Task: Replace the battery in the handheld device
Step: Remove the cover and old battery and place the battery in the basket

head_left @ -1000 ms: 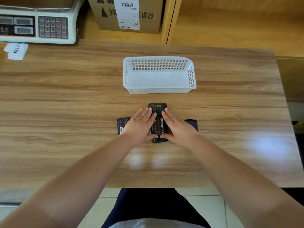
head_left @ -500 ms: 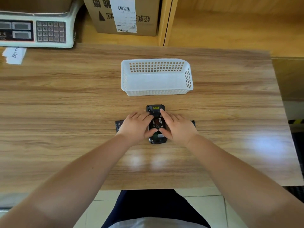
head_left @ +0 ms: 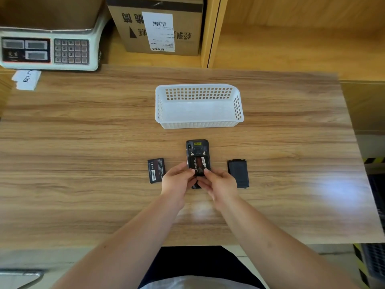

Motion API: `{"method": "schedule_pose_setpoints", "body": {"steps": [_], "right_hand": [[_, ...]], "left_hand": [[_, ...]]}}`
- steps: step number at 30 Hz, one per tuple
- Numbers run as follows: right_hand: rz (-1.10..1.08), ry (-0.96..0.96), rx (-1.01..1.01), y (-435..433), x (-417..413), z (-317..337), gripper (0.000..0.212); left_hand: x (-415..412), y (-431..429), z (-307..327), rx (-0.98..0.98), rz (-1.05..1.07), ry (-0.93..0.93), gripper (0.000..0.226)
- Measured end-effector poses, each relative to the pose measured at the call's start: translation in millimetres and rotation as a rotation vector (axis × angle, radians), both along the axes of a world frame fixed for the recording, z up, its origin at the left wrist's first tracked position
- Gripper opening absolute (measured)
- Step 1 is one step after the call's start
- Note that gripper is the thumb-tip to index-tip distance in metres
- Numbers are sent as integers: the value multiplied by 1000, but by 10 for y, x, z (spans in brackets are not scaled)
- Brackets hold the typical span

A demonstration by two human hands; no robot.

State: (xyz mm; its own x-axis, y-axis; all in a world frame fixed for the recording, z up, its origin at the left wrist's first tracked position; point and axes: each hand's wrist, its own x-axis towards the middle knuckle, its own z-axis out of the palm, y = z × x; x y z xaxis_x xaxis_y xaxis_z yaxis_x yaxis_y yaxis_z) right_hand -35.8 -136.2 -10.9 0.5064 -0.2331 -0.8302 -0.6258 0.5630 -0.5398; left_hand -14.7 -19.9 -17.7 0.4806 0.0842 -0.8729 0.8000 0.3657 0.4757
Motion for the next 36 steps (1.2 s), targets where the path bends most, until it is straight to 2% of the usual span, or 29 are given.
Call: {"method": "schedule_pose_setpoints", "body": {"steps": [5,9,13,18,23,28,33,36], "right_hand": [[96,26,-80,-94,33,93,16],[202,-2,-68,-251,190,203,19],[404,-28,-99,-375,386,372,16],[563,-86,-176,-434,626,623,16],[471,-141,-232,-417,788,789,21],[341,-231,-355,-336,985,855,14],[418,-271,-372,-273,1198,867,19],[421,-271,-286,-252,1318,918,26]], "left_hand": [[108,34,55,-82,45,21,28],[278,59,191,-71,42,-23,35],[454,115,391,-58,-66,-10,47],[641,153,619,-38,-218,-51,47],[739,95,766,34,-261,-109,33],[900,35,851,3,-216,-128,36],[1137,-34,936,21,-213,-153,35],[1313,-48,950,18,-208,-138,41]]}}
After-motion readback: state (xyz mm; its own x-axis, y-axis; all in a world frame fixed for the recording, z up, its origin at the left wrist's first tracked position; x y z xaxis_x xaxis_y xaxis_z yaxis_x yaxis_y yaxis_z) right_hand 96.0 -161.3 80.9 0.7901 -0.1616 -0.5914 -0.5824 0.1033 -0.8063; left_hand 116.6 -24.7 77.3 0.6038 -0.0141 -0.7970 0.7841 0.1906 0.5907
